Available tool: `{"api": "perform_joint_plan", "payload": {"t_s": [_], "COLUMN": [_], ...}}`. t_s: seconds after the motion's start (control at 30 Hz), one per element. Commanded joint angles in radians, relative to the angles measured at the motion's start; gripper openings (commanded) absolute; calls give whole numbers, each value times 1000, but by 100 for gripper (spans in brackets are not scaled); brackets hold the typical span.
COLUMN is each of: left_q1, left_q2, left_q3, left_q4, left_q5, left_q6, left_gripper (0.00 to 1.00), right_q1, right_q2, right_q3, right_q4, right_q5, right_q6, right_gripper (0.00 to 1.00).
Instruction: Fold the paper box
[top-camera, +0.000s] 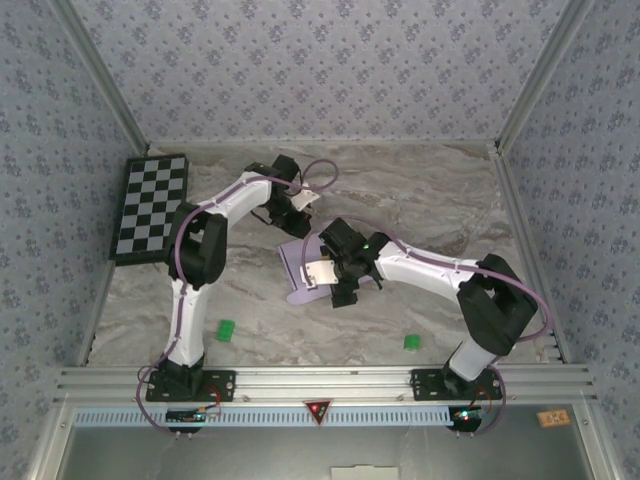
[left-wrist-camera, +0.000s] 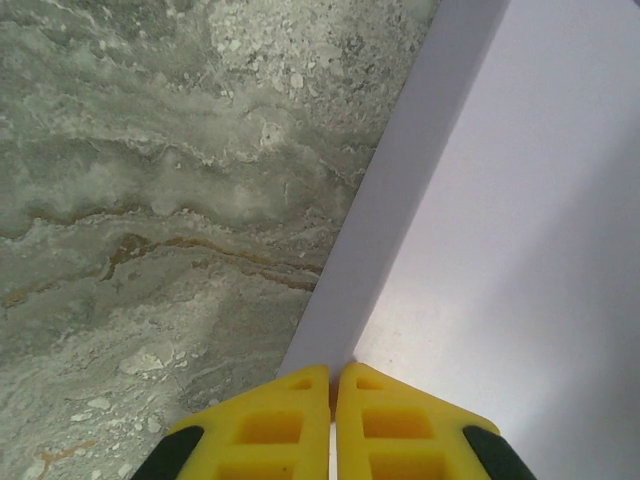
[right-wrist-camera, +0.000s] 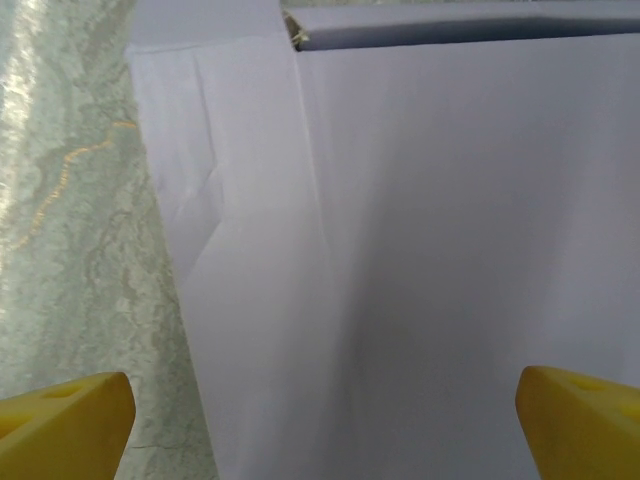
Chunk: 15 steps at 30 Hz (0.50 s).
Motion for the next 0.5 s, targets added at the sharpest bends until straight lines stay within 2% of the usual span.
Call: {"api": "perform_joint_plan", "payload": {"t_s": [0.0,0.33,0.47], "left_q1": [5,5,4], "left_q2": [110,122,128], "left_q3": [-30,-25,-22], "left_q4": [-10,-20,-25], "left_q5": [-208,-250,-257], "left_q6": [18,24,26], "left_gripper": [7,5,5], "right_q1": [-15,-67,-69], "right_q2": [16,14,17], "right_q3": [-8,43,35], "right_q4": [24,-25,-5], "right_q5": [17,-87,-86], "right_q6": [-68,-159,-181], "right_gripper": [99,96,97]}}
